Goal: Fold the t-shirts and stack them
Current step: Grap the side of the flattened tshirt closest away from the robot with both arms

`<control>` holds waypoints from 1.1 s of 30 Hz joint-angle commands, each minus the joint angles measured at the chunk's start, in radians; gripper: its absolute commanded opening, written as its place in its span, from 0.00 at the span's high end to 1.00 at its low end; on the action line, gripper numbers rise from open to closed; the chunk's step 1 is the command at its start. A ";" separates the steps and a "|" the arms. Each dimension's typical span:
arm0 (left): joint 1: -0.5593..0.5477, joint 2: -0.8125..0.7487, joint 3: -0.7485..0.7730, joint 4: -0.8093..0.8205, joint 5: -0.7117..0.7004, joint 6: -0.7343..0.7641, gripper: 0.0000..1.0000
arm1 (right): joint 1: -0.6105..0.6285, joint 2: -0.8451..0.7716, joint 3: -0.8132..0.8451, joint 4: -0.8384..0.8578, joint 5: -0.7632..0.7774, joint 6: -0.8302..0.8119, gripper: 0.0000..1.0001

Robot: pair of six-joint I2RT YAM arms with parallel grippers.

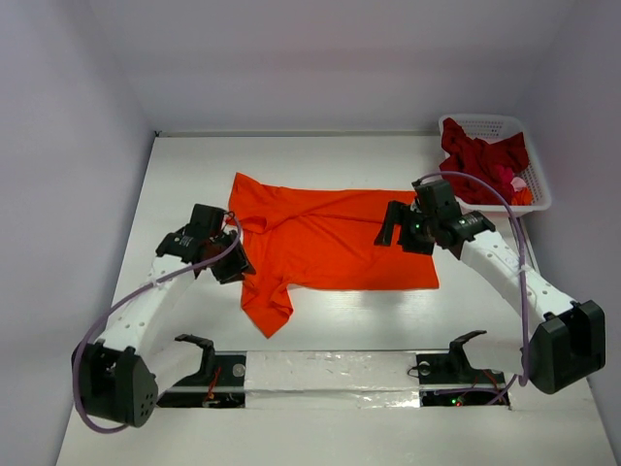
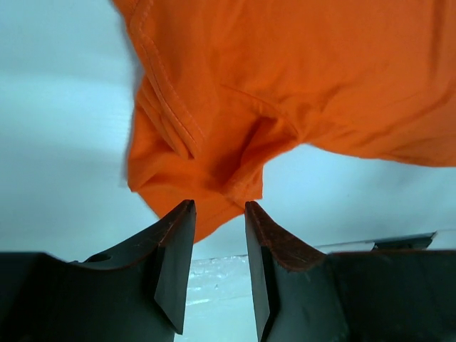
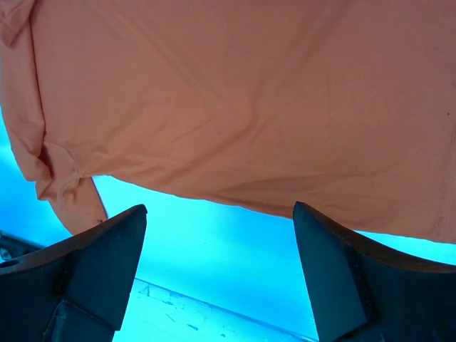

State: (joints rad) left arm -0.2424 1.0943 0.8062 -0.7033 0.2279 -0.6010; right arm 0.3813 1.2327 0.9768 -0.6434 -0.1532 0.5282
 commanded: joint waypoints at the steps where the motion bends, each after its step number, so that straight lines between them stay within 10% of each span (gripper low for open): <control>1: -0.021 -0.079 0.017 -0.093 -0.013 -0.022 0.69 | 0.011 -0.013 0.002 0.002 0.026 0.009 0.12; 13: -0.084 -0.194 0.007 -0.335 0.079 -0.092 0.72 | 0.011 -0.047 -0.030 0.014 0.001 0.029 0.12; 23: -0.113 -0.254 -0.185 -0.183 0.311 -0.269 0.75 | 0.011 -0.125 -0.086 0.036 -0.020 0.044 0.12; 33: -0.458 -0.154 -0.145 -0.050 0.105 -0.569 0.78 | 0.011 -0.182 -0.061 -0.032 -0.028 -0.031 0.12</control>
State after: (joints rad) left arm -0.6201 0.9138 0.6243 -0.8101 0.4023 -1.0313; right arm 0.3813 1.0756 0.8890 -0.6571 -0.1684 0.5377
